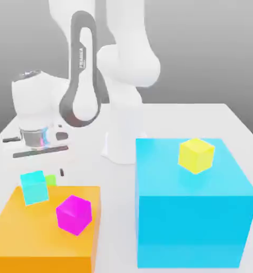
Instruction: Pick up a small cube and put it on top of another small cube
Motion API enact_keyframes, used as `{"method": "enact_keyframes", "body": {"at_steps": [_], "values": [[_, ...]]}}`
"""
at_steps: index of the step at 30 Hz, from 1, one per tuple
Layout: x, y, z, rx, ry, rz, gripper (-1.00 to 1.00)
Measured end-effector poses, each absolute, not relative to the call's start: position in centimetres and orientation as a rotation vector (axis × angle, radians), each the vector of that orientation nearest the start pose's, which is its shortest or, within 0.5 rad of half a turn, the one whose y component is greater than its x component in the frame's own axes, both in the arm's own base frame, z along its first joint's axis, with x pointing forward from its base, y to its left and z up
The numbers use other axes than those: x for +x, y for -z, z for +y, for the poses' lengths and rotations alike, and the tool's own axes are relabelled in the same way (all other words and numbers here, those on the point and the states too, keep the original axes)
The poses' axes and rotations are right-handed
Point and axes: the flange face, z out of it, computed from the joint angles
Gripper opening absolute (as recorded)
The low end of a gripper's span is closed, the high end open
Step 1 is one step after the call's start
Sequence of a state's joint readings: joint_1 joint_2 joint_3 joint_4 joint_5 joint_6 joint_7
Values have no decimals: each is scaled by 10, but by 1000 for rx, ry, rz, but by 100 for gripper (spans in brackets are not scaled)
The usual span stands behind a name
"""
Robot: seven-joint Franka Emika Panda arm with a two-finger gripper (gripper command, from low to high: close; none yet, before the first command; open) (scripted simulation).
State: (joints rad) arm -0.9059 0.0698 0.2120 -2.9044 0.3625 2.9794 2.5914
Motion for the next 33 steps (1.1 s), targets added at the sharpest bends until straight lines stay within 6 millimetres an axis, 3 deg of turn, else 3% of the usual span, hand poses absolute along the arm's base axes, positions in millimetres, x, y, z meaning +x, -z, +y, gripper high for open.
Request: {"method": "enact_keyframes", "body": {"at_steps": [10,11,19,33], "values": [[234,-133,-234,783,-23,3033,0],[233,-131,-234,783,-12,3038,-100],[234,-133,-234,782,-22,3031,-100],[239,-183,-233,775,-66,3002,-100]]}}
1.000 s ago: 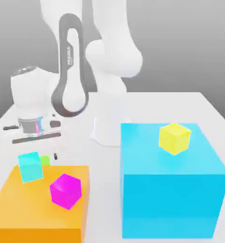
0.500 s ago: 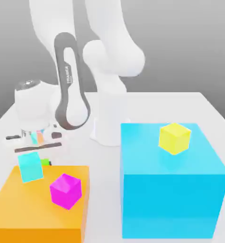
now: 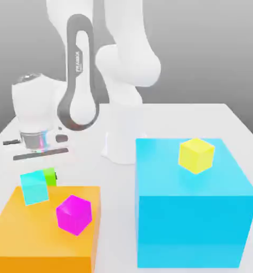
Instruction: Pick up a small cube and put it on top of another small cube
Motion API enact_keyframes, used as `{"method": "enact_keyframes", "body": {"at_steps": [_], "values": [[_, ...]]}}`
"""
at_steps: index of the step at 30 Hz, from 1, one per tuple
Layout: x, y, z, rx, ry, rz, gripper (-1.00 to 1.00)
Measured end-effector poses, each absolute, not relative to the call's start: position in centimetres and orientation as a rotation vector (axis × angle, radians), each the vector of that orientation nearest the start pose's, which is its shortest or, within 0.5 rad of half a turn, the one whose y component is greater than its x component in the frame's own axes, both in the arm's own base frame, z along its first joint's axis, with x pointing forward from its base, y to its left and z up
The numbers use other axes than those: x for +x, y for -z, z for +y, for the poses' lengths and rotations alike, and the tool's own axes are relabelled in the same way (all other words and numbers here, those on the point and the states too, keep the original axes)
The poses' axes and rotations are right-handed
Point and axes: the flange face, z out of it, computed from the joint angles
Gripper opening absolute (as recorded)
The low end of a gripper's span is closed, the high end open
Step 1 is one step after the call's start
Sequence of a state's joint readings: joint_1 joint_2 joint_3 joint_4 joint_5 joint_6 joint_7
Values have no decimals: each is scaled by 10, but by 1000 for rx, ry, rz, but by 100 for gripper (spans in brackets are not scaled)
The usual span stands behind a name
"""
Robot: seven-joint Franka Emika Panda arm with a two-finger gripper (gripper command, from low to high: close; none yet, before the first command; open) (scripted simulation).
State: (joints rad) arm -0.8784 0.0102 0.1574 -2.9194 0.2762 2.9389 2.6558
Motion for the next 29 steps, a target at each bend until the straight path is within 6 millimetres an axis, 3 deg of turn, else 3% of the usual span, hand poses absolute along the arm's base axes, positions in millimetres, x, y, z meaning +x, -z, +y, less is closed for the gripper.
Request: {"method": "enact_keyframes", "body": {"at_steps": [7,15,19,21,25,26,29], "values": [[234,-205,-244,743,-16,3045,-100],[294,-288,-260,293,-50,3088,-100],[334,-335,-236,47,-20,3123,-100],[341,-327,-231,14,1,3141,-100],[343,-285,-228,0,5,3143,-100],[343,-279,-227,-1,4,3141,100],[343,-279,-227,-1,4,3141,100]]}}
